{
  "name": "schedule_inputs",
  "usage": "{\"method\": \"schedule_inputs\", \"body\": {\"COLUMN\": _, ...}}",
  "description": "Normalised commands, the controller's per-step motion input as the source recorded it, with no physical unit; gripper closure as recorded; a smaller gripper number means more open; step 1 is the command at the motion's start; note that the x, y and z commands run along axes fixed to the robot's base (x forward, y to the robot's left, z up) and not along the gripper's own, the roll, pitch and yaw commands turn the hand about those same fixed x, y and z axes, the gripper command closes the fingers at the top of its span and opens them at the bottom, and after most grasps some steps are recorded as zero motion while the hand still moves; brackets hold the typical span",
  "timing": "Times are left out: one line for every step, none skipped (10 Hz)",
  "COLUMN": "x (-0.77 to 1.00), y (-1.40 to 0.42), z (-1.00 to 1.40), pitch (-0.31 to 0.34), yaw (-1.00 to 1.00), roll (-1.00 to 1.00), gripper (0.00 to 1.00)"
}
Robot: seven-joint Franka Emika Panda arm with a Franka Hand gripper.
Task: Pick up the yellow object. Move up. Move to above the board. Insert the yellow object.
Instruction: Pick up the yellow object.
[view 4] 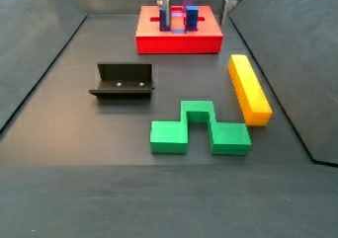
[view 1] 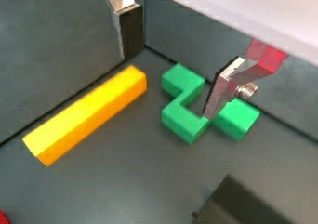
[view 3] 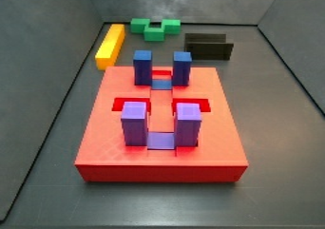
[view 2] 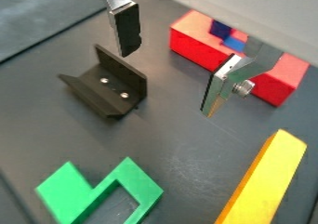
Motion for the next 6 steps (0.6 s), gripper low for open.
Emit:
{"method": "schedule_inputs", "body": {"x": -0.41, "y": -0.46, "z": -0.59, "pitch": -0.296, "yaw": -0.23, "roll": 0.0, "gripper": 0.0}}
{"method": "schedule_inputs", "body": {"x": -0.54, "y": -0.43, "z": -0.51, "pitch": -0.347, "yaw": -0.18, "roll": 0.0, "gripper": 0.0}}
{"method": "schedule_inputs", "body": {"x": -0.59, "y": -0.23, "z": -0.41, "pitch": -0.35, "yaw": -0.08, "roll": -0.05, "gripper": 0.0}}
{"method": "schedule_inputs", "body": {"x": -0.54, "y": 0.0, "z": -0.33, "pitch": -0.364, "yaw": 0.0, "roll": -0.12, "gripper": 0.0}}
{"method": "schedule_inputs", "body": {"x": -0.58, "y": 0.03, "z": -0.24, "pitch": -0.326, "yaw": 0.0, "roll": -0.14, "gripper": 0.0}}
{"method": "schedule_inputs", "body": {"x": -0.58, "y": 0.16, "z": -0.22, "pitch": -0.286, "yaw": 0.1, "roll": -0.13, "gripper": 0.0}}
